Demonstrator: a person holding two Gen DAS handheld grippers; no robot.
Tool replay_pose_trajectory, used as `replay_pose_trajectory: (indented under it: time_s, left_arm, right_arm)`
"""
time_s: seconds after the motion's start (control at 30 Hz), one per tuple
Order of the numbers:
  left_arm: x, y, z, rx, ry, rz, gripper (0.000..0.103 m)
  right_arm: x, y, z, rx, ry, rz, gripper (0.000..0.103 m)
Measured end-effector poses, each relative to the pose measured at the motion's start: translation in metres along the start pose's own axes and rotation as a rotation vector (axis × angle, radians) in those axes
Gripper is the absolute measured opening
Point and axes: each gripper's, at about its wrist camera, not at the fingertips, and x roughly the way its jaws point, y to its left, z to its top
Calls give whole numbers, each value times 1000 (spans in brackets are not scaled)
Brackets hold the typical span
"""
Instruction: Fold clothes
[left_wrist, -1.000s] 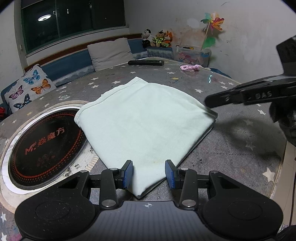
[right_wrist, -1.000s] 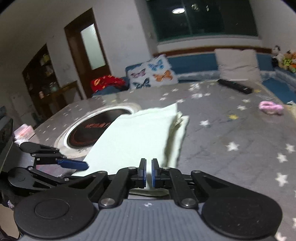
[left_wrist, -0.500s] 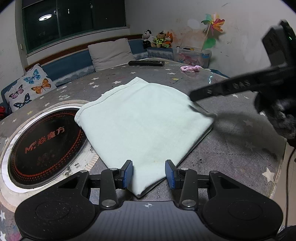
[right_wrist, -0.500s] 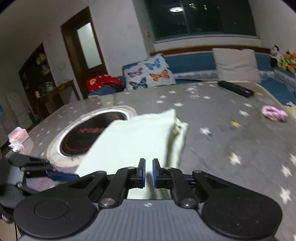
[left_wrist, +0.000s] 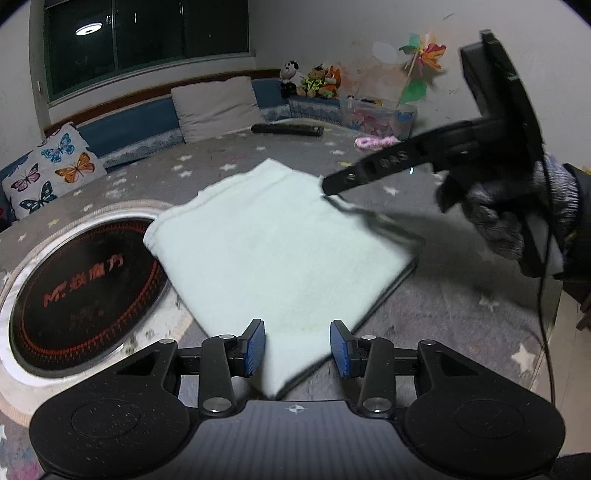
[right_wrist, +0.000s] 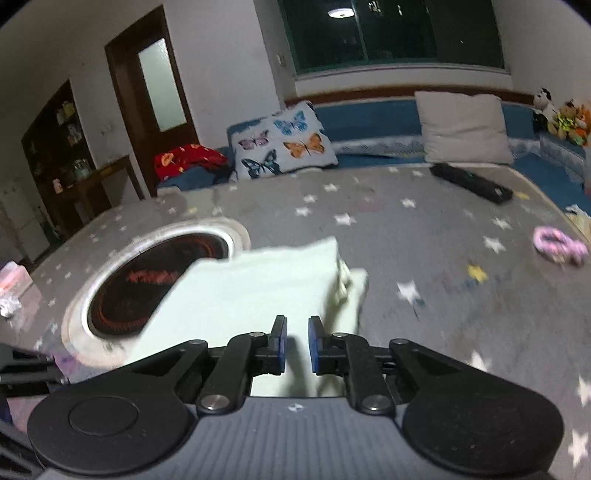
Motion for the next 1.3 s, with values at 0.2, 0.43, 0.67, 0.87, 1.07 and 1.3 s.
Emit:
replay_pose_trajectory:
  time_s: [0.2,0.43,0.67,0.87,1.07,1.3]
  left_arm:
    - [10,18,19,-76,-22,29,44]
    - [30,51,37,-211,-16,91,44]
    - [45,78,45,-342,3,139,49]
    - [46,88,43,-411,10,163,53]
    - [49,91,41,-443,25,140,53]
    - [57,89,42,-451,42,105,44]
  right_arm:
    - [35,1,23,15,6,46,13]
    - [48,-10,21,33,27,4,15]
    - [27,-24,7,136,15,-1,46]
    - [25,-35,-6,210,26,4,48]
    - [27,-35,-9,233,25,12,48]
    - [31,-32,-11,245,29,25,37]
